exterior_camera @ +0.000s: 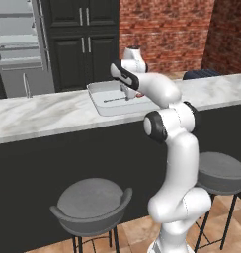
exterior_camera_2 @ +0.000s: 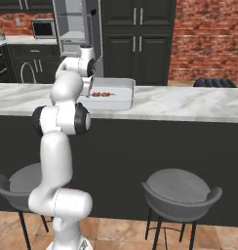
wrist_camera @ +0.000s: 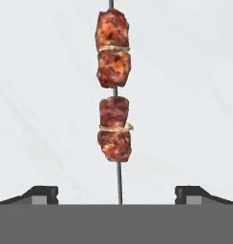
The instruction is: Place the cold items (cucumber and squash) from the fridge in one tupperware on the dining counter. Place the warm items (kebab skewer and hot dog) in the stove area in another tupperware.
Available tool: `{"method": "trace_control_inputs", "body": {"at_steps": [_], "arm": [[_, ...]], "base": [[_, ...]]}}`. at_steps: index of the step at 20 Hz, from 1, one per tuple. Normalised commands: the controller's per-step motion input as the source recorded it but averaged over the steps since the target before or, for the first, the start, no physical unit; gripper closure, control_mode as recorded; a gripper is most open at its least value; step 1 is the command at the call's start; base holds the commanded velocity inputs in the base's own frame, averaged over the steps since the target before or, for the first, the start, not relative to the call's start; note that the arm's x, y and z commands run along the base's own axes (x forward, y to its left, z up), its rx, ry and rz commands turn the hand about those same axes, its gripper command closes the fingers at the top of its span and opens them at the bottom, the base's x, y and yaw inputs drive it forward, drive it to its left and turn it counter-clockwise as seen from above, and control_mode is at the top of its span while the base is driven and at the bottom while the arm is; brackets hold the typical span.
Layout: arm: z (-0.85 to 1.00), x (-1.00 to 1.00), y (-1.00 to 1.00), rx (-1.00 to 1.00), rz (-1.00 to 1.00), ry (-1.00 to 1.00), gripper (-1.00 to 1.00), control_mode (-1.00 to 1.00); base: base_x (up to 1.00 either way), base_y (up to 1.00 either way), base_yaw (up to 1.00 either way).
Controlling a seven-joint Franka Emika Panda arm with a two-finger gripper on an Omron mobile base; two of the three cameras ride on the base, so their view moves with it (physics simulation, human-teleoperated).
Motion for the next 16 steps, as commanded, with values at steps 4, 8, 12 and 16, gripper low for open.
{"method": "trace_control_inputs", "body": {"at_steps": [4,8,12,16], "arm": [[0.47,-0.57,-0.03,0.1,-0.1,-0.28,-1.0,-1.0],[0.57,-0.66,-0.03,0.02,-0.05,-0.39,-1.0,-1.0],[0.53,-0.82,0.0,0.0,0.0,-0.46,-1.0,-1.0],[0.35,-0.98,0.0,0.0,0.0,-0.39,-1.0,-1.0]], "base": [[0.0,0.0,0.0],[0.0,0.0,0.0],[0.0,0.0,0.0],[0.0,0.0,0.0]]}}
